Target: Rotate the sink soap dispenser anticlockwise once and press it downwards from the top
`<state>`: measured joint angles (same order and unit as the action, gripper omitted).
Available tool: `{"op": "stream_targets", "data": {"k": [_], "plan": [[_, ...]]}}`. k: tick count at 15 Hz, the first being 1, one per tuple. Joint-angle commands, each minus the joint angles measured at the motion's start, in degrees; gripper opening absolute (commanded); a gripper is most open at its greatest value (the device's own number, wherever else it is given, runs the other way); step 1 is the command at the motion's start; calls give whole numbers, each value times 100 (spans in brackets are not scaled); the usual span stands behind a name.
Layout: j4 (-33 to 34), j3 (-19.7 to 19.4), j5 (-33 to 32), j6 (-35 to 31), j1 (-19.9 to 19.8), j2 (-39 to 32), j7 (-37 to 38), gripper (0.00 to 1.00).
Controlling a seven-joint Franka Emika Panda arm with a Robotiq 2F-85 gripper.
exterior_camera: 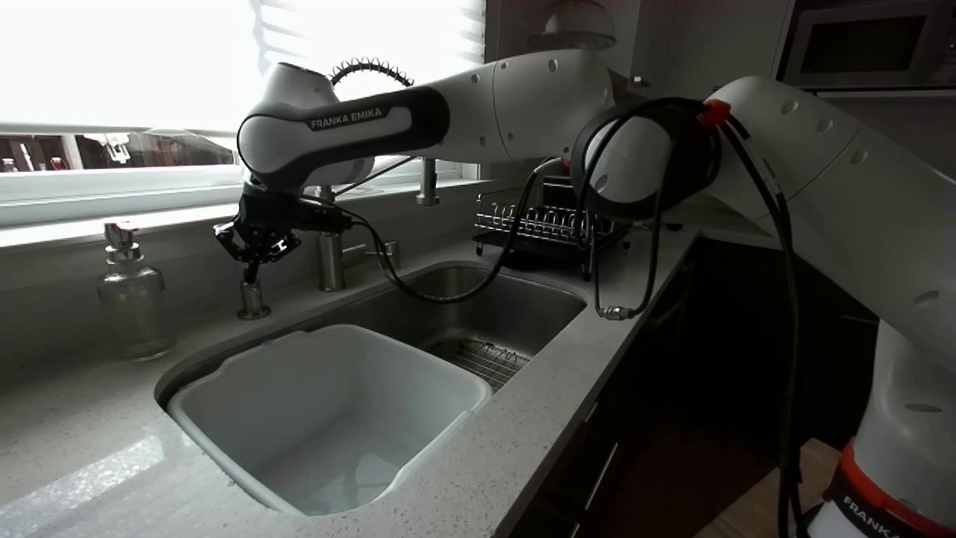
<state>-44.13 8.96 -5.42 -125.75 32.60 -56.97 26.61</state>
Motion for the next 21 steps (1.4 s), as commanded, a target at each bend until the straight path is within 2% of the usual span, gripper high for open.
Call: {"op": "stream_targets", "data": {"k": [1,9,11,12,21], "plan": [[-147,12,89,291,-6,-392,144,0],[301,110,220,547,13,-605,64,0],[680,-46,370,765,116,-709,-51,0],[604,108,262,758,43,-643,-34,0],[1065,3,74,948,159,-539,-216,0]]}}
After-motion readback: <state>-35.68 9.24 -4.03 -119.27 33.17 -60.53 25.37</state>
